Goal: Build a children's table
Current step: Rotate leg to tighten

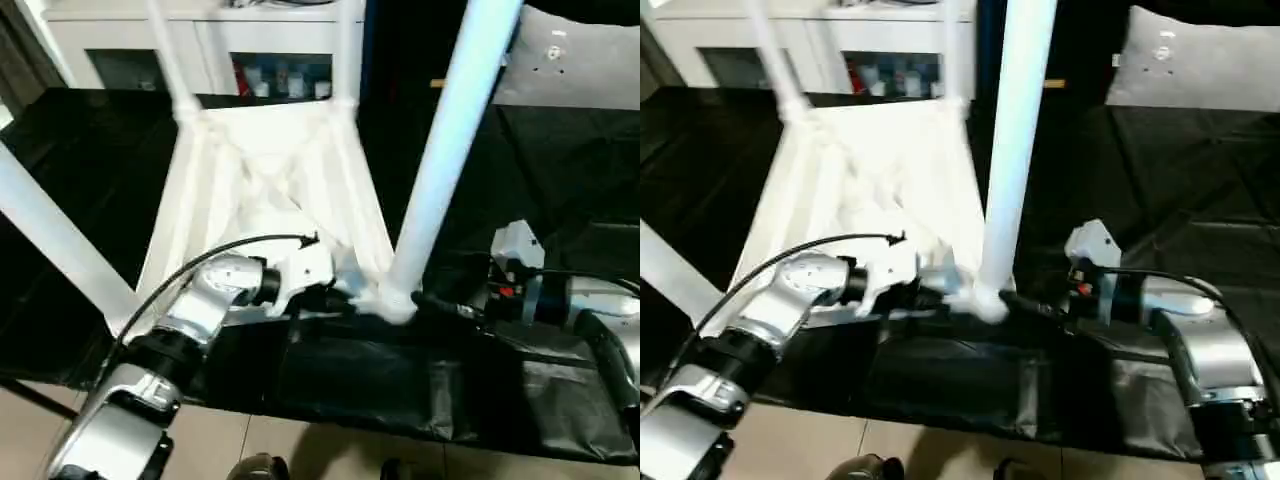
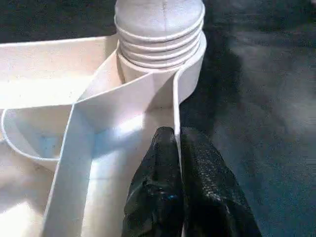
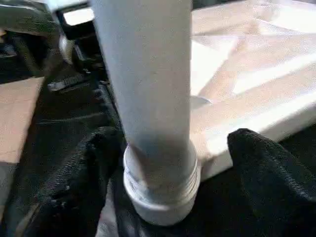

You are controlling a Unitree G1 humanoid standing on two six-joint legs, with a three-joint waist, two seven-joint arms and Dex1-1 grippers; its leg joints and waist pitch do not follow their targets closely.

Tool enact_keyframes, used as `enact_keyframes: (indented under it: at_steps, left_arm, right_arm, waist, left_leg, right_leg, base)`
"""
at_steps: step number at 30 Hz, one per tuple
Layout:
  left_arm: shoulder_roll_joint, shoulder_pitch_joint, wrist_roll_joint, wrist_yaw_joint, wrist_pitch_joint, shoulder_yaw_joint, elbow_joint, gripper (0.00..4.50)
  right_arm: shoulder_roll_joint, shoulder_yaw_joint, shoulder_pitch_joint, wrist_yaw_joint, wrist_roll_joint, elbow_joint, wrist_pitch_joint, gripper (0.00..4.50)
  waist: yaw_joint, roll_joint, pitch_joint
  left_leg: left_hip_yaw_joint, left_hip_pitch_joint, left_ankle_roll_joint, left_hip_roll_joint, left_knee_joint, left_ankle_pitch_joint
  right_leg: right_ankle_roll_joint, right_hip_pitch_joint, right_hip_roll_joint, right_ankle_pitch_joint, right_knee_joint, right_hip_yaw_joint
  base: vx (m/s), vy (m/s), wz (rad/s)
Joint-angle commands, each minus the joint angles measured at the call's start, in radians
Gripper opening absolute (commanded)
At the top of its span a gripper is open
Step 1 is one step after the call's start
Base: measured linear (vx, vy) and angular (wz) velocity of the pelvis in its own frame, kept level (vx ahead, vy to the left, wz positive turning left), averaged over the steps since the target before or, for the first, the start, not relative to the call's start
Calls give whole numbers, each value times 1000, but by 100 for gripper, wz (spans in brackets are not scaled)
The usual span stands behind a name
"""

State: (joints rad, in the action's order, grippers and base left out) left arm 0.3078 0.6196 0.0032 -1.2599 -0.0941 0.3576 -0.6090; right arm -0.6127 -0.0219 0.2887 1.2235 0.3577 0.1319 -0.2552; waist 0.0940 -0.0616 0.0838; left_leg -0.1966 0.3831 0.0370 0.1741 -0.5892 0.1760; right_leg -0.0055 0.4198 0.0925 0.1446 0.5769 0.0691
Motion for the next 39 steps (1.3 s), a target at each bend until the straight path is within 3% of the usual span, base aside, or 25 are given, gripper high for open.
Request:
enact_keyframes:
  at_steps: [1,5,7,16,25,27,29,31,32,34,37,39]
  left_arm:
    - [6,-9,-15,-69,-16,30,39,0]
    - [10,-17,-24,-102,-16,36,55,0]
    - [9,-16,-24,-101,-18,37,51,0]
    - [10,-17,-21,-106,-10,28,53,0]
    - [-16,-17,-53,-62,34,-10,56,0]
    - [-37,-13,-36,13,78,-22,58,0]
    - [-67,-11,-25,91,118,-36,59,0]
    - [-81,-10,-24,118,138,-41,61,0]
    - [-111,-6,-17,176,178,-50,65,0]
    - [-139,2,-8,232,207,-57,63,0]
    - [-212,42,18,374,233,-75,21,0]
    - [-245,62,31,441,241,-82,-1,0]
  right_arm:
    - [-14,-24,18,50,19,5,-9,359]
    - [1,-50,32,83,22,18,-22,345]
    - [10,-58,38,94,25,27,-27,308]
    - [19,-78,65,126,21,58,-27,225]
    - [31,-81,43,122,56,18,-73,189]
    - [63,-83,28,-1,18,-4,-119,189]
    - [115,-79,35,-144,-39,3,-126,189]
    - [138,-73,39,-196,-50,4,-139,189]
    - [188,-57,51,-304,-60,-2,-193,188]
    - [236,-40,61,-400,-65,-8,-246,188]
    - [322,-30,88,-593,-135,5,-308,188]
    - [357,-27,99,-667,-163,13,-331,188]
  waist:
    - [2,24,-73]
    - [6,25,-72]
    - [8,27,-72]
    - [9,29,-71]
    - [7,29,-67]
    - [8,26,-64]
    - [-3,25,-59]
    - [-14,28,-56]
    - [-23,24,-50]
    - [-40,29,-46]
    - [-61,32,-43]
    - [-71,30,-41]
  left_leg:
    - [21,-17,-114,57,67,221]
    - [22,-16,-108,58,67,217]
    - [23,-16,-106,58,68,212]
    - [23,-14,-104,56,68,211]
    - [23,-16,-99,57,71,220]
    - [24,-15,-98,58,72,218]
    - [25,-17,-72,54,77,257]
    - [30,-15,-51,49,79,287]
    - [32,-16,-44,48,83,316]
    - [36,-20,-27,41,83,354]
    - [37,-28,-22,33,77,384]
    - [42,-26,-12,28,76,392]
  right_leg:
    - [-228,-51,59,334,-68,-40]
    - [-223,-52,62,346,-67,-39]
    - [-219,-51,62,350,-67,-40]
    - [-210,-52,62,365,-68,-39]
    - [-213,-50,60,369,-69,-40]
    - [-214,-50,60,364,-69,-42]
    - [-197,-46,59,427,-76,-39]
    - [-171,-50,63,503,-83,-36]
    - [-147,-45,59,553,-93,-33]
    - [-119,-43,59,621,-100,-29]
    - [-72,-28,56,708,-119,-24]
    - [-43,-30,55,749,-124,-16]
  base:
    - [0,0,0]
    - [0,0,0]
    - [0,0,0]
    - [0,0,0]
    - [0,0,0]
    - [0,0,0]
    - [0,0,0]
    - [0,0,0]
    - [0,0,0]
    - [0,0,0]
    - [0,0,0]
    - [0,0,0]
